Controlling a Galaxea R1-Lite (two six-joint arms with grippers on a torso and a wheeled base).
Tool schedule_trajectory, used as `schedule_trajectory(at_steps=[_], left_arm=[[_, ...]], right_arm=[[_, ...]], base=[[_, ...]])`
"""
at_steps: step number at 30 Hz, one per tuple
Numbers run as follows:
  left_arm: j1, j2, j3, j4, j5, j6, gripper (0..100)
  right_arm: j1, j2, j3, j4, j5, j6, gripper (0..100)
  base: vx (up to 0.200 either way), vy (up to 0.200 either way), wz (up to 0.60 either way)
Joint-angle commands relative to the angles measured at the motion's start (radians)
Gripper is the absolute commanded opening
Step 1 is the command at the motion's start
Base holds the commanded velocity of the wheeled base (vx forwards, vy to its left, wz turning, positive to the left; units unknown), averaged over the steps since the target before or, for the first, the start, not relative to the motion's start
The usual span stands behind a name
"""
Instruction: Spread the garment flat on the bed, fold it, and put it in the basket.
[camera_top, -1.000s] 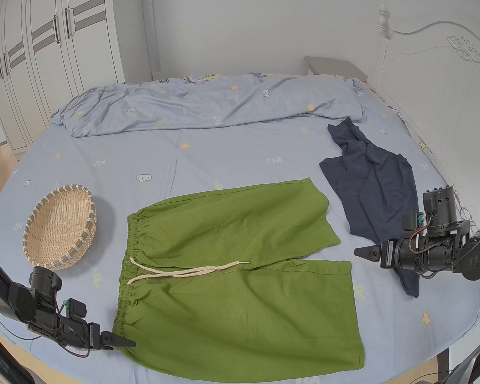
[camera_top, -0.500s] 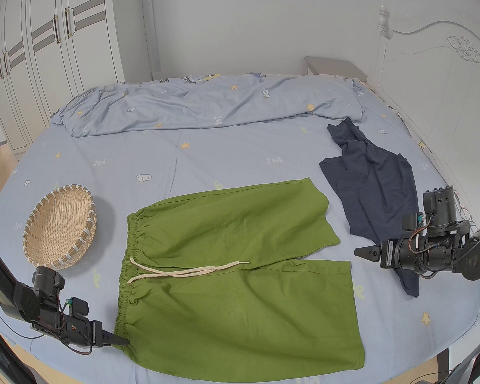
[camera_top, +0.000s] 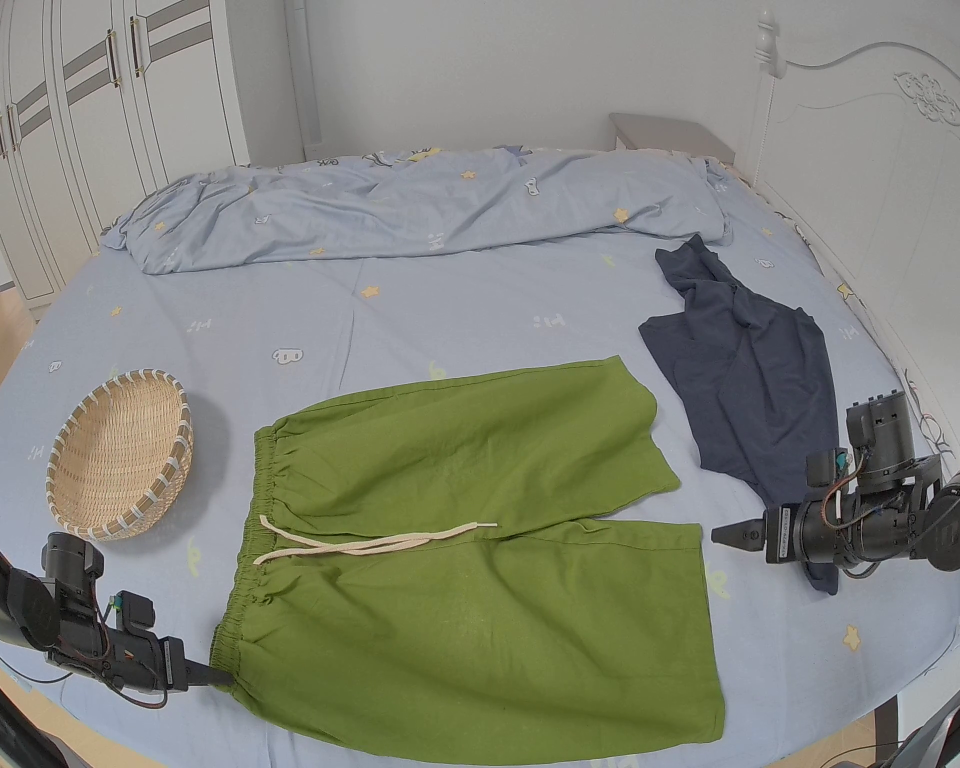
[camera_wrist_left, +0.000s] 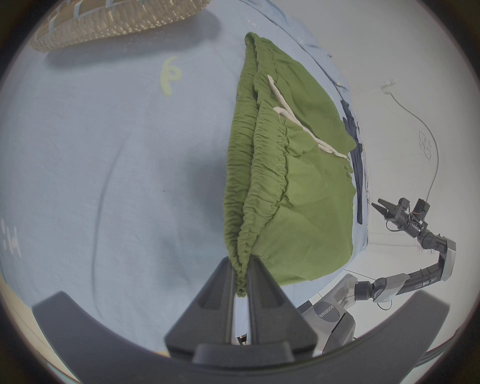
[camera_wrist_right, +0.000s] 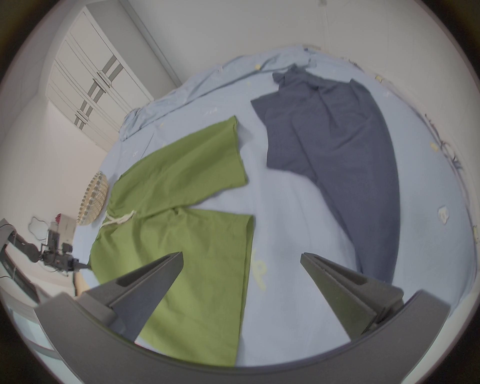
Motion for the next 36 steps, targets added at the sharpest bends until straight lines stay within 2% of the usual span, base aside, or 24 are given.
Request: schedule_trajectory(at_steps=[1,4,9,11,17,18,19,21,36], left_arm=[[0.016,-0.024,0.001,0.002,0.001,0.012,0],[0.007,-0.014,0.003,0.002,0.001,0.012,0],[0.005,-0.014,0.003,-0.001,0.0,0.012,0],[0.007,-0.014,0.003,-0.001,0.0,0.012,0],[-0.001,-0.014,0.001,-0.003,-0.003,0.011,0],[-0.001,-0.014,0.001,-0.003,-0.003,0.011,0],[0.001,-0.014,0.0,-0.003,-0.003,0.011,0],[0.001,-0.015,0.001,-0.003,-0.003,0.011,0],[-0.007,-0.017,0.003,-0.003,-0.003,0.011,0]], right_arm=[[-0.025,-0.041,0.057,0.106,0.129,0.002,100],[-0.026,-0.049,0.138,0.147,0.266,-0.003,100],[-0.016,-0.044,0.241,0.146,0.36,-0.007,100],[-0.014,-0.038,0.256,0.146,0.369,-0.011,100],[0.067,0.006,0.319,0.144,0.484,-0.043,100],[0.067,0.006,0.319,0.144,0.484,-0.043,100],[0.107,0.009,0.329,0.143,0.49,-0.043,100],[0.135,0.022,0.329,0.141,0.49,-0.041,100],[0.144,0.23,0.336,0.019,0.488,-0.046,100]], base=[[0.0,0.0,0.0],[0.0,0.0,0.0],[0.0,0.0,0.0],[0.0,0.0,0.0],[0.0,0.0,0.0],[0.0,0.0,0.0],[0.0,0.0,0.0],[0.0,0.0,0.0],[0.0,0.0,0.0]])
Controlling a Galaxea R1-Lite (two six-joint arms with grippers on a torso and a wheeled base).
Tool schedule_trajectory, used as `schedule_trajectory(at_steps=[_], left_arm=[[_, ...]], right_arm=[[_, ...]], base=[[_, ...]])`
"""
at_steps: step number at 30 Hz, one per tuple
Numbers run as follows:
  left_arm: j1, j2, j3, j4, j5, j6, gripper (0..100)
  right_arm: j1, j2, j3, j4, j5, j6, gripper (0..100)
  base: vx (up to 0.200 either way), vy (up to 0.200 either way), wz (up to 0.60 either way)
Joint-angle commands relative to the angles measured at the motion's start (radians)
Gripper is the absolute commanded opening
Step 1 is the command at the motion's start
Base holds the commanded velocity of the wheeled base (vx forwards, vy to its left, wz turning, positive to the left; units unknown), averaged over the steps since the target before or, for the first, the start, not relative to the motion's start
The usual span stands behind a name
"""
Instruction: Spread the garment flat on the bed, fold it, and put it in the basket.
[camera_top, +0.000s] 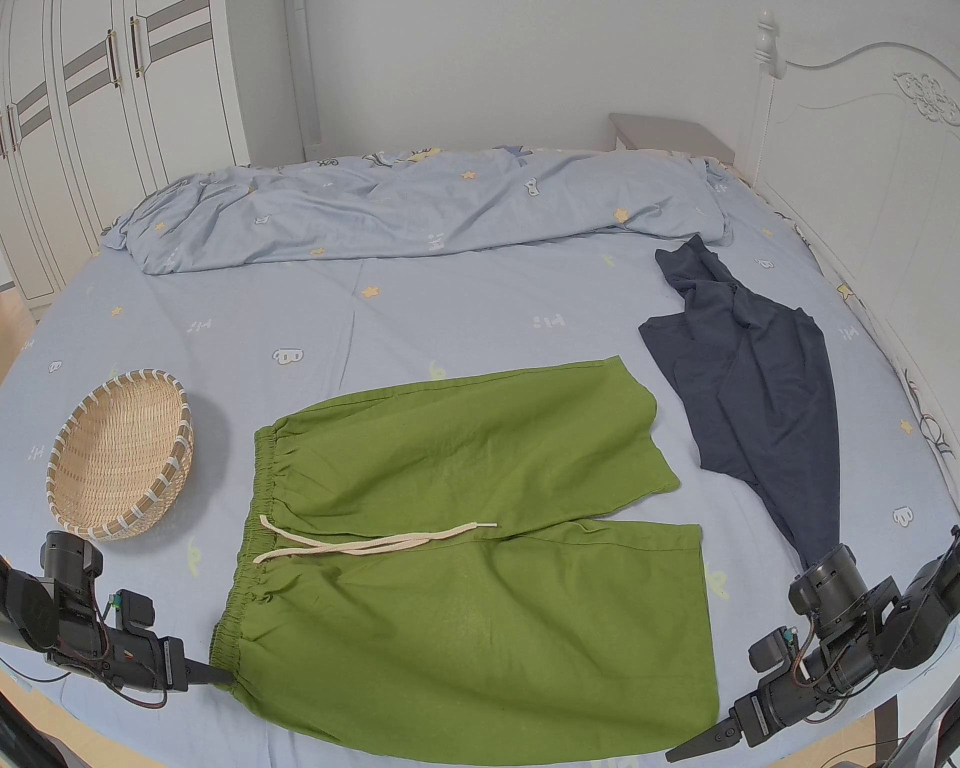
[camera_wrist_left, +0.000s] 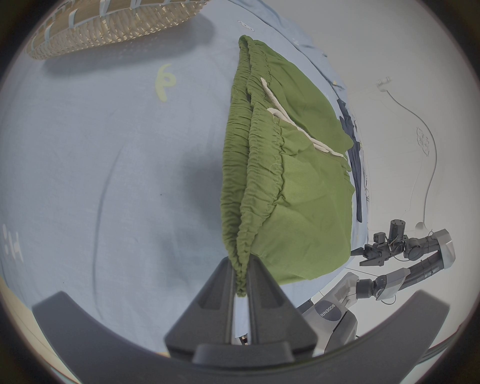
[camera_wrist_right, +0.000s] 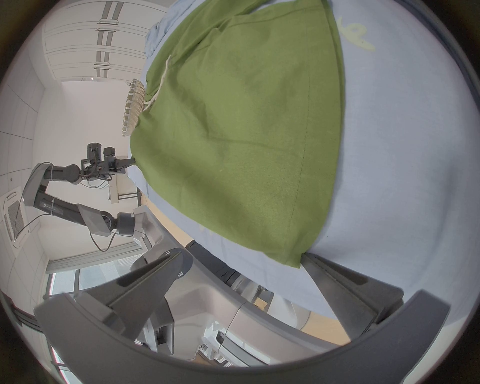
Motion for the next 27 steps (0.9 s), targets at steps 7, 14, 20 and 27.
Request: schedule_trajectory(at_steps=[7,14,20,27], left_arm=[[-0.002,0.0,-0.001,0.0,-0.001,0.0,0],[-0.002,0.0,-0.001,0.0,-0.001,0.0,0],[-0.006,0.0,-0.001,0.0,-0.001,0.0,0],[-0.008,0.0,0.0,0.0,-0.001,0.0,0]], right_arm=[[-0.009,0.112,0.003,-0.031,-0.007,-0.03,100],[-0.01,0.11,0.003,-0.032,-0.01,-0.032,100],[-0.013,0.126,0.0,-0.051,-0.007,-0.03,100],[-0.012,0.129,0.025,-0.103,-0.006,-0.024,100]], base=[[0.0,0.0,0.0],[0.0,0.0,0.0],[0.0,0.0,0.0],[0.0,0.0,0.0]])
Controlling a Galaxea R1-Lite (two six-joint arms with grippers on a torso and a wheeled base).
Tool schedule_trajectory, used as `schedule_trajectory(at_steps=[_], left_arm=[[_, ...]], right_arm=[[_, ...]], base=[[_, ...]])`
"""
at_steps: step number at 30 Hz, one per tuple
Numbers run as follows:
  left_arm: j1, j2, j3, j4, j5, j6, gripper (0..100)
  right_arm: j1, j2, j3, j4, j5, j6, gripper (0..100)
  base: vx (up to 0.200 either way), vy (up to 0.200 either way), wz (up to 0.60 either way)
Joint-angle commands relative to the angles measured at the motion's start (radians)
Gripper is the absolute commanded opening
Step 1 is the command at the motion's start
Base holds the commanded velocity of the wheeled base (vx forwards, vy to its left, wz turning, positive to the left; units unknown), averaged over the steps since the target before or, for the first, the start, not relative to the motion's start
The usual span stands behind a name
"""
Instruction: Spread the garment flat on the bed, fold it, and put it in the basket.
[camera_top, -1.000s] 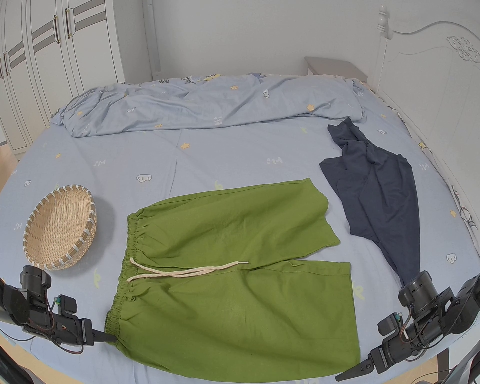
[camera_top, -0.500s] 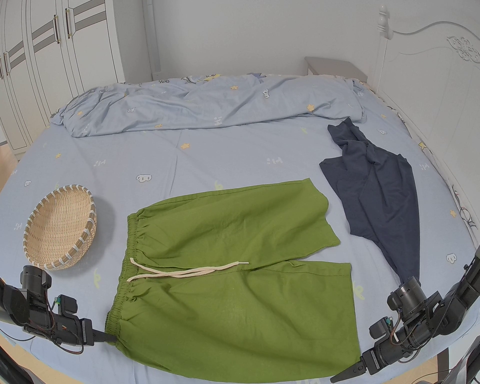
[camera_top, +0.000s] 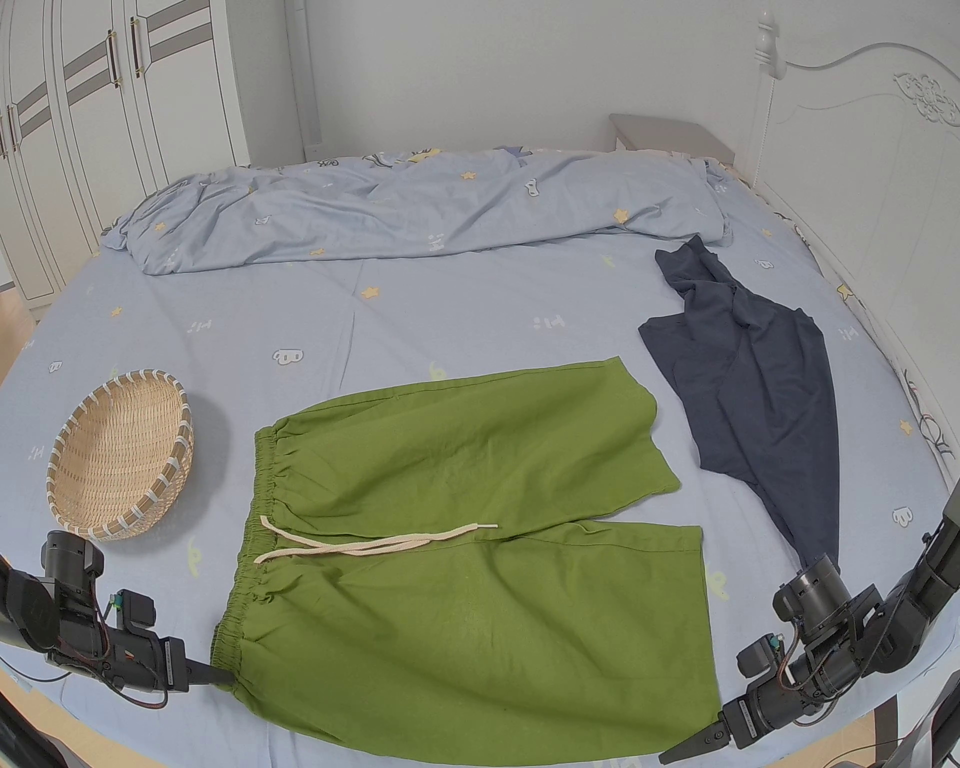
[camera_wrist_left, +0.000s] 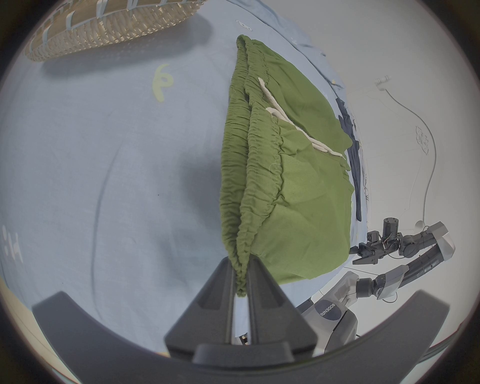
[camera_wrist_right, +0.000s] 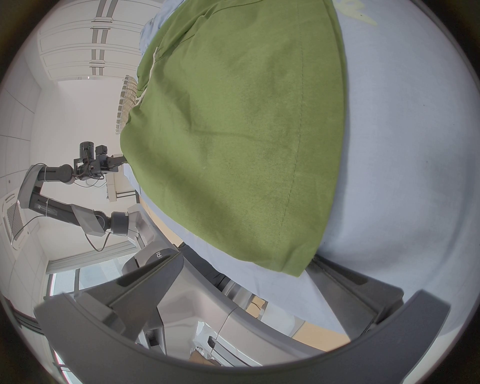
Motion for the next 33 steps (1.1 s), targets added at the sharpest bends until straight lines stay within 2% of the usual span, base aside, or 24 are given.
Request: schedule_trajectory(at_steps=[1,2,13,16,20,28,30,33], left_arm=[[0.0,0.003,0.001,0.0,0.0,0.0,0],[0.0,0.003,0.0,0.0,0.0,0.0,0],[0.009,0.0,0.0,0.0,0.001,0.0,0],[0.012,0.003,-0.002,0.0,0.003,0.001,0],[0.012,0.003,0.001,0.0,0.004,0.001,0],[0.01,-0.004,0.001,0.0,0.003,0.001,0],[0.004,-0.015,0.001,0.0,0.0,-0.002,0],[0.0,-0.05,0.0,0.006,-0.002,-0.003,0]], right_arm=[[0.001,0.009,0.014,-0.013,0.001,-0.002,100],[-0.003,0.009,0.017,-0.013,0.001,-0.003,0],[-0.01,-0.004,0.055,-0.013,-0.012,-0.011,0],[-0.016,-0.041,0.083,-0.009,-0.035,-0.017,0],[-0.016,-0.094,0.112,-0.003,-0.035,-0.048,0],[-0.015,-0.1,0.104,-0.006,-0.036,-0.048,0],[-0.015,-0.113,0.098,-0.013,-0.055,-0.048,0],[-0.003,-0.154,0.058,-0.006,-0.128,-0.045,0]], base=[[0.0,0.0,0.0],[0.0,0.0,0.0],[0.0,0.0,0.0],[0.0,0.0,0.0],[0.0,0.0,0.0],[0.0,0.0,0.0],[0.0,0.0,0.0],[0.0,0.0,0.0]])
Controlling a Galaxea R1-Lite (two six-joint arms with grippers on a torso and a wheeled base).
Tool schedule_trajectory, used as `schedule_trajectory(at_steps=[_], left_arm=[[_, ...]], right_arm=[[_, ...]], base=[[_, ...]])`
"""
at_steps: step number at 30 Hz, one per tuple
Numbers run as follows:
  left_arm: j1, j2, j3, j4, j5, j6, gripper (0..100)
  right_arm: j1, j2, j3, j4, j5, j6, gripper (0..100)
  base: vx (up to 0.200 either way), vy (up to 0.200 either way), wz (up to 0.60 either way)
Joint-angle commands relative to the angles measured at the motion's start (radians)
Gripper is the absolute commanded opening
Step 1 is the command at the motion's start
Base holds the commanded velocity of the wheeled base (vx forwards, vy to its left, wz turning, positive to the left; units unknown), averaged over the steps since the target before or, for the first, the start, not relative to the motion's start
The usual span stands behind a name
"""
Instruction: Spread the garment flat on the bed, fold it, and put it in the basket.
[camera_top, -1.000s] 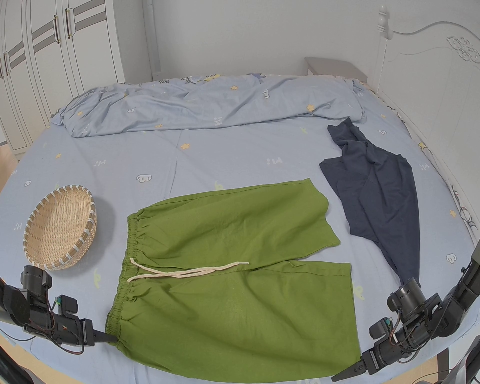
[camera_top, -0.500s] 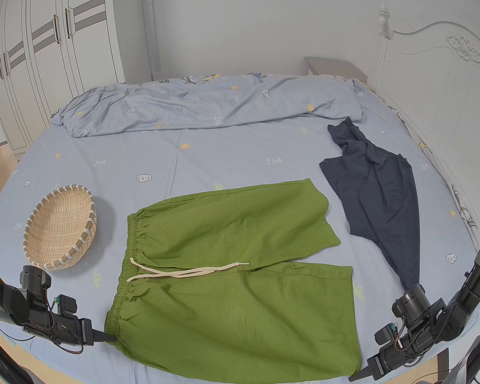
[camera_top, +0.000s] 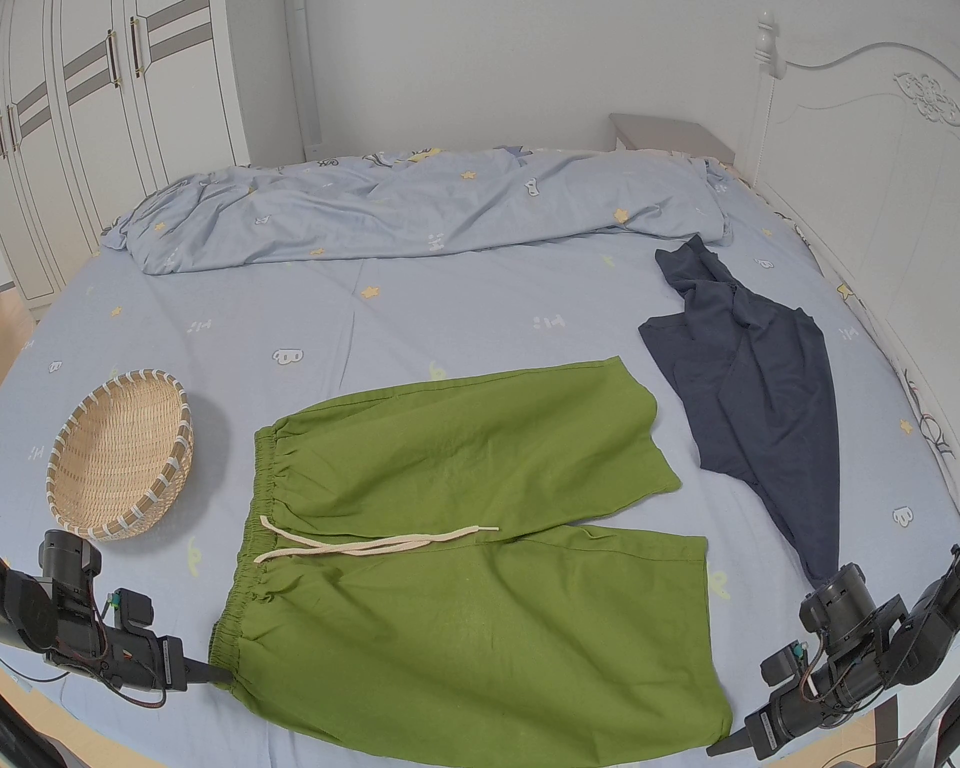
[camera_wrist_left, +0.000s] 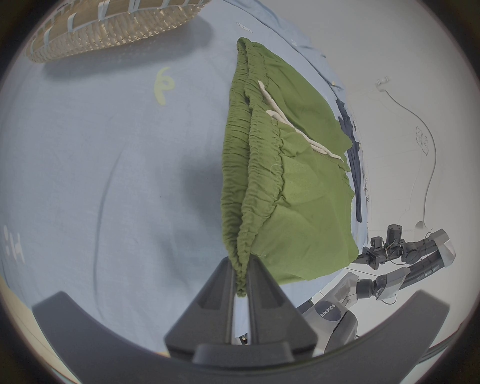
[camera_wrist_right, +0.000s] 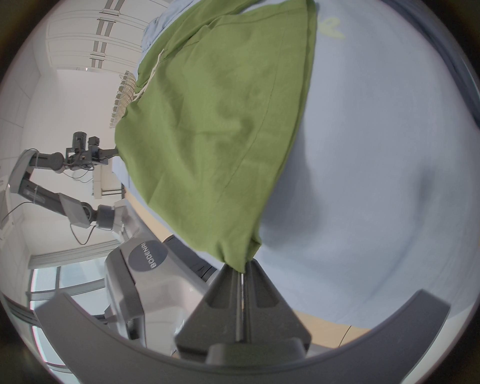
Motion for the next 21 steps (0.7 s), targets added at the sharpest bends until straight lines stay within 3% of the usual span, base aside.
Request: schedule_trajectory(at_steps=[1,7,9,11,14,15,21], left_arm=[[-0.007,-0.055,-0.003,0.008,-0.002,-0.003,0],[-0.03,-0.144,-0.034,0.011,-0.002,-0.083,0],[-0.08,-0.213,-0.098,0.013,0.006,-0.286,0],[-0.105,-0.236,-0.126,0.011,0.007,-0.364,0],[-0.105,-0.236,-0.126,0.011,0.007,-0.364,0],[-0.152,-0.246,-0.187,0.013,0.015,-0.393,0],[-0.183,-0.2,-0.354,0.088,0.038,-0.458,0]], right_arm=[[0.015,-0.062,-0.057,0.004,-0.068,0.004,0],[-0.002,-0.104,-0.17,0.02,-0.096,0.006,0],[-0.022,-0.121,-0.259,0.072,-0.098,0.003,0],[-0.022,-0.125,-0.311,0.115,-0.098,0.001,0],[-0.022,-0.125,-0.311,0.115,-0.098,0.001,0],[-0.027,-0.125,-0.45,0.207,-0.099,-0.002,0],[-0.054,-0.122,-0.598,0.242,-0.099,-0.003,0]], base=[[0.0,0.0,0.0],[0.0,0.0,0.0],[0.0,0.0,0.0],[0.0,0.0,0.0],[0.0,0.0,0.0],[0.0,0.0,0.0],[0.0,0.0,0.0]])
